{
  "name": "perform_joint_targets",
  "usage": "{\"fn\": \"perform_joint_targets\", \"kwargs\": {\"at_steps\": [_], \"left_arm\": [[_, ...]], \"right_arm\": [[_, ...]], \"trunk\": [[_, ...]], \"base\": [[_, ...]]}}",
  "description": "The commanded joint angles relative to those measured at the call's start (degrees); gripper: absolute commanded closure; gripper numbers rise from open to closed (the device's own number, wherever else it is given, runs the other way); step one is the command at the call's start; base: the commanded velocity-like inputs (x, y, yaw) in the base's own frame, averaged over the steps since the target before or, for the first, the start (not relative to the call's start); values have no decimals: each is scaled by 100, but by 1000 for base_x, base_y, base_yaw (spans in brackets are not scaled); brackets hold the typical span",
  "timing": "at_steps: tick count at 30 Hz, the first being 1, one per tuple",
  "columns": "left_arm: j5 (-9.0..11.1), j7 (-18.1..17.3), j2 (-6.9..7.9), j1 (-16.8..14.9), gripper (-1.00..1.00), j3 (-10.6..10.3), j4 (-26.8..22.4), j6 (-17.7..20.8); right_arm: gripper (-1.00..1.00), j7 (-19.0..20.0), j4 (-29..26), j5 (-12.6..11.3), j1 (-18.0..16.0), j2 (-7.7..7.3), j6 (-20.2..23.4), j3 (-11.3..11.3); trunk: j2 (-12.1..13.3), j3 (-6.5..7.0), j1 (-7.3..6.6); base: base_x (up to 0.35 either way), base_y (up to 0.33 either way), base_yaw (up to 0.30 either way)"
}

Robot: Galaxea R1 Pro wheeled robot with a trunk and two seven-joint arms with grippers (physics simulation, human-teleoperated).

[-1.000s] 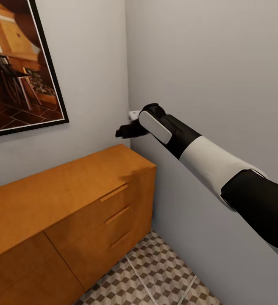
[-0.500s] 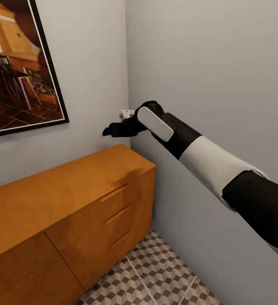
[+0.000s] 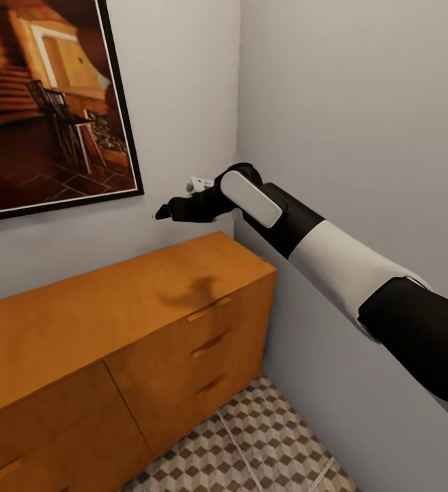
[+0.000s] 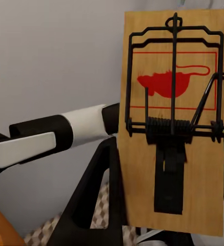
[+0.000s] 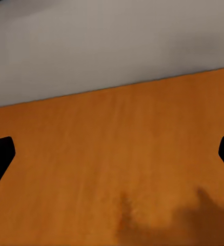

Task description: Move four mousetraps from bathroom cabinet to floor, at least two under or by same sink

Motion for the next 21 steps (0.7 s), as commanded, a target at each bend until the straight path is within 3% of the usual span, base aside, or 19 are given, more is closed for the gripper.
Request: {"fn": "perform_joint_targets", "kwargs": {"at_steps": [1,14,18,21], "left_arm": [[31,-14,-14,-20,100,-36,-14,37],[31,7,-88,-9,100,-39,-38,35],[43,499,-88,-8,100,-39,-140,35],[173,783,-88,-8,100,-35,-253,35]], "right_arm": [[-100,-52,-3,-64,-7,1,-3,14],[-100,-45,-147,-70,179,1,4,19],[-100,-44,-347,-71,253,1,4,25],[-100,-45,-376,-72,269,1,0,22]], "trunk": [[-3,-6,0],[-3,10,0],[-3,19,0],[-3,25,0]], "base": [[0,0,290],[0,0,290],[0,0,290],[0,0,290]]}}
